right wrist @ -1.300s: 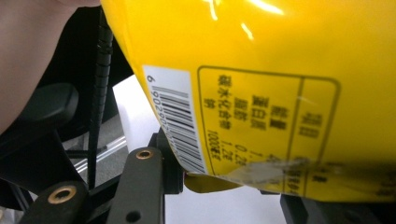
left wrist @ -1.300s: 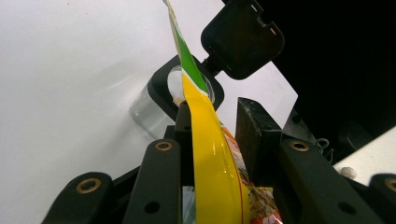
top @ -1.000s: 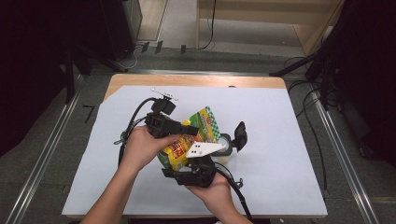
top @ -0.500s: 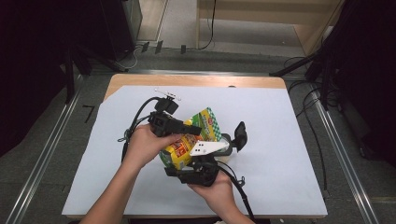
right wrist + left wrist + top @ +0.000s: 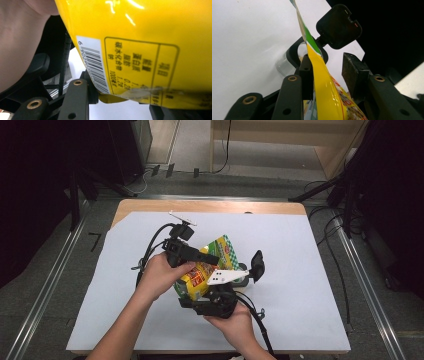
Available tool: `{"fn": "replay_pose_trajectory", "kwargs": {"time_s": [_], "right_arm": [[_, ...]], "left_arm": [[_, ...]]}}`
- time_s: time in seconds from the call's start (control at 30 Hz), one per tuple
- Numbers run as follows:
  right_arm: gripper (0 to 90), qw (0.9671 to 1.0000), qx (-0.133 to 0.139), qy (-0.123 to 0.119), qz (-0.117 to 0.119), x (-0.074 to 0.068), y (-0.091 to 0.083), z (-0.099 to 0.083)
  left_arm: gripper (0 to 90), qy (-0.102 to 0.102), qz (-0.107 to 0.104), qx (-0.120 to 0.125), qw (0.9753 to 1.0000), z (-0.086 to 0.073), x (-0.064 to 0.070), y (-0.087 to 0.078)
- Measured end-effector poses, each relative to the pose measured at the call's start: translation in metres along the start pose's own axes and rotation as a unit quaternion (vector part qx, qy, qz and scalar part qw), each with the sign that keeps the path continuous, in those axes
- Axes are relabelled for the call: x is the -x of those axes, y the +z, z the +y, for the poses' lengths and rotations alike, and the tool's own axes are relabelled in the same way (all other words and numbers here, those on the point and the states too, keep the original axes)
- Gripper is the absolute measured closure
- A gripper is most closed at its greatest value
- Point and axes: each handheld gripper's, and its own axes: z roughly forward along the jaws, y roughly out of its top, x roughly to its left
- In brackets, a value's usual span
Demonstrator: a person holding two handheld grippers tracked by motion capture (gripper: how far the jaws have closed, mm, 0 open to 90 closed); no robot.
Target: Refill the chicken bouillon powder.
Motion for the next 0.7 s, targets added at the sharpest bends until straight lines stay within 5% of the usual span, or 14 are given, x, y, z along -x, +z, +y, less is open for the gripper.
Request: {"fn": "replay_pose_trajectory", "kwargs": {"time_s": [0.27,0.43,0.7], "right_arm": [[63.5,1.0,0.002,0.002,-0.001,0.002,-0.002,0.0],[62.2,0.9998,0.002,-0.008,-0.019,-0.002,-0.001,0.001],[54.9,0.9993,-0.002,-0.017,-0.034,-0.004,0.002,0.0]], "left_arm": [[66.9,-0.022,0.019,-0.001,0.9996,0.001,0.004,-0.002],[75.6,0.011,0.062,0.007,0.998,0.001,0.013,-0.002],[79.3,0.025,0.094,0.014,0.9951,0.0,0.02,0.002]]}}
